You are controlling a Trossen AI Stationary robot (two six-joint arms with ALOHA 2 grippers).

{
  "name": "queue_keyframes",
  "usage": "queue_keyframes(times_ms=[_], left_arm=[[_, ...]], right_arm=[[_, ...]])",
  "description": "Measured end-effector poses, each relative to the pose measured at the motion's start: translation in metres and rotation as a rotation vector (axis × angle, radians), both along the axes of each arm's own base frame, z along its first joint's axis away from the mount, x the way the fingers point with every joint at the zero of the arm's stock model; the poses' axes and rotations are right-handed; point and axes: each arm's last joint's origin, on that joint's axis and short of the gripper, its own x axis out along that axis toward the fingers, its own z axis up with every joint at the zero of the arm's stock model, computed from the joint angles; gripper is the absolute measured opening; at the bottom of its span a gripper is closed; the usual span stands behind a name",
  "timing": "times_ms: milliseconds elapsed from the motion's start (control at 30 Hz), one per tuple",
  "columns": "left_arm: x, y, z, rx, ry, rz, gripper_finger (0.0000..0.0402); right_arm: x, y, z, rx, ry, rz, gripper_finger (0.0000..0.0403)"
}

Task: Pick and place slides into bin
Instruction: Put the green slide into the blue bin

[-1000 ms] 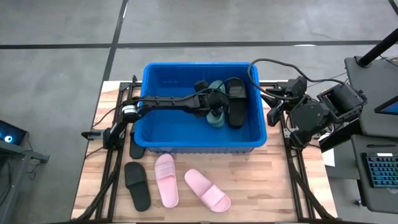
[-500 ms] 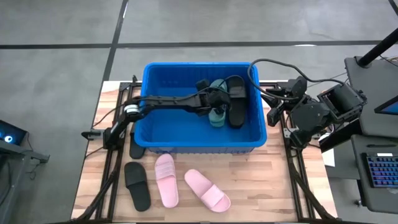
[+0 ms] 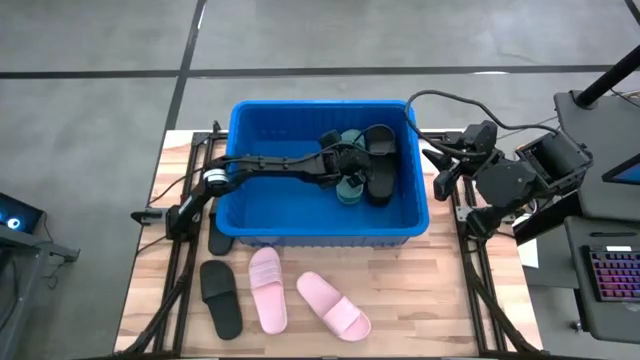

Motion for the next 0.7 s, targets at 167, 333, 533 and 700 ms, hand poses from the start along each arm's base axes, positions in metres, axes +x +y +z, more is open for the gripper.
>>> queue_keyframes(times_ms=[167, 333, 533, 700], left_arm=[[0.000, 0.003, -0.001, -0.046, -0.013, -0.042, 0.0083], [0.001, 0.003, -0.003, -0.149, -0.028, -0.146, 0.0141], [0.003, 0.002, 0.001, -0.148, -0.020, -0.178, 0.0187], [0.000, 0.000, 0.009, -0.161, -0.002, -0.190, 0.0205]], right_arm=[[0.000, 0.000, 0.000, 0.002, -0.003, 0.000, 0.0117], [0.000, 0.000, 0.000, 0.002, -0.003, 0.000, 0.0112], [0.000, 0.000, 0.000, 0.002, -0.005, 0.000, 0.0113], [-0.001, 0.000, 0.001, 0.004, -0.008, 0.000, 0.0110]])
